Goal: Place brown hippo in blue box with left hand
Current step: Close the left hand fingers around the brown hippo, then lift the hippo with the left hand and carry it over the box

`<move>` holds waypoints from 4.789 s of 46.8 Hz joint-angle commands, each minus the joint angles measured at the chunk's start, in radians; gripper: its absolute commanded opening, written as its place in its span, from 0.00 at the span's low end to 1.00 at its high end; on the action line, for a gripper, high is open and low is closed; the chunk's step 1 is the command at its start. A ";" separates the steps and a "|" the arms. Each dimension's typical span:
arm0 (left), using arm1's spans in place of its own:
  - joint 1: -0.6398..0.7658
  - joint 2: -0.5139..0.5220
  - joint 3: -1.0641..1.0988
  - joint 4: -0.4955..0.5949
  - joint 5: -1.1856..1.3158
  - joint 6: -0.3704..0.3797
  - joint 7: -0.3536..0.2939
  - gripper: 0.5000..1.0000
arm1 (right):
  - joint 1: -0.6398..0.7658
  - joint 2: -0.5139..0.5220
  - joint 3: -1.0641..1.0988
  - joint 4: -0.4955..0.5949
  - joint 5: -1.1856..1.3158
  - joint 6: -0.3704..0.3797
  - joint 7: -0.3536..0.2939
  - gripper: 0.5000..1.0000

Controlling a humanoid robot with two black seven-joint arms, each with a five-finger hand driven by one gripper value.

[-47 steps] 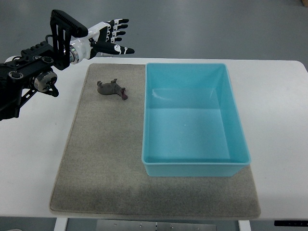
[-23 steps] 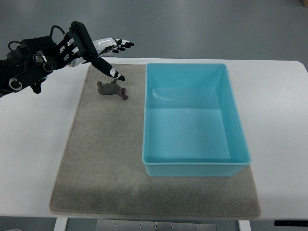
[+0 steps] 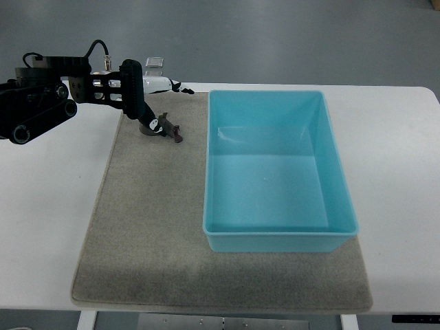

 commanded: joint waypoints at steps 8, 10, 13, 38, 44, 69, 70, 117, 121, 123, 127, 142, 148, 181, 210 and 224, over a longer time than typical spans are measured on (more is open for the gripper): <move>-0.013 -0.002 0.038 0.008 -0.001 -0.019 0.002 0.99 | 0.000 0.000 0.000 0.000 0.000 -0.001 -0.001 0.87; -0.014 -0.002 0.038 0.009 -0.001 -0.027 0.002 0.99 | -0.001 0.000 0.000 0.000 0.000 0.001 0.000 0.87; -0.013 -0.004 0.038 0.019 -0.001 -0.038 0.005 0.99 | -0.001 0.000 0.000 0.000 0.000 -0.001 0.000 0.87; -0.014 -0.010 0.040 0.028 0.020 -0.047 0.037 0.99 | 0.000 0.000 0.000 0.000 0.000 -0.001 0.000 0.87; -0.014 -0.010 0.038 0.028 0.039 -0.047 0.036 0.99 | 0.000 0.000 0.000 0.000 0.000 -0.001 0.000 0.87; -0.008 -0.015 0.036 0.026 0.031 -0.048 0.036 0.99 | 0.000 0.000 0.000 0.000 0.000 -0.001 0.000 0.87; -0.007 -0.015 0.036 0.028 0.031 -0.050 0.036 0.99 | 0.000 0.000 0.000 0.000 0.000 -0.001 0.000 0.87; 0.000 -0.028 0.044 0.051 0.039 -0.064 0.033 0.83 | 0.000 0.000 0.000 0.000 0.000 -0.001 0.000 0.87; 0.003 -0.028 0.046 0.046 0.039 -0.065 0.031 0.81 | 0.000 0.000 0.000 0.000 0.000 -0.001 0.000 0.87; 0.003 -0.028 0.046 0.045 0.039 -0.065 0.031 0.80 | 0.000 0.000 0.000 0.000 0.000 0.001 -0.001 0.87; 0.003 -0.030 0.046 0.045 0.039 -0.065 0.031 0.77 | -0.001 0.000 0.000 0.000 0.000 -0.001 -0.001 0.87; 0.001 -0.036 0.047 0.051 0.040 -0.064 0.040 0.35 | 0.000 0.000 0.000 0.000 0.000 -0.001 0.000 0.87; 0.003 -0.036 0.047 0.051 0.040 -0.064 0.048 0.00 | -0.001 0.000 0.000 0.000 0.000 0.001 0.000 0.87; -0.034 -0.038 0.032 0.042 0.025 -0.059 0.048 0.00 | 0.000 0.000 0.000 0.000 0.000 -0.001 -0.001 0.87; -0.106 -0.047 -0.077 -0.007 0.022 0.062 0.048 0.00 | 0.000 0.000 0.000 0.000 0.000 -0.001 -0.001 0.87; -0.120 -0.130 -0.099 -0.011 0.019 0.067 0.045 0.00 | -0.001 0.000 0.000 0.000 0.000 -0.001 0.000 0.87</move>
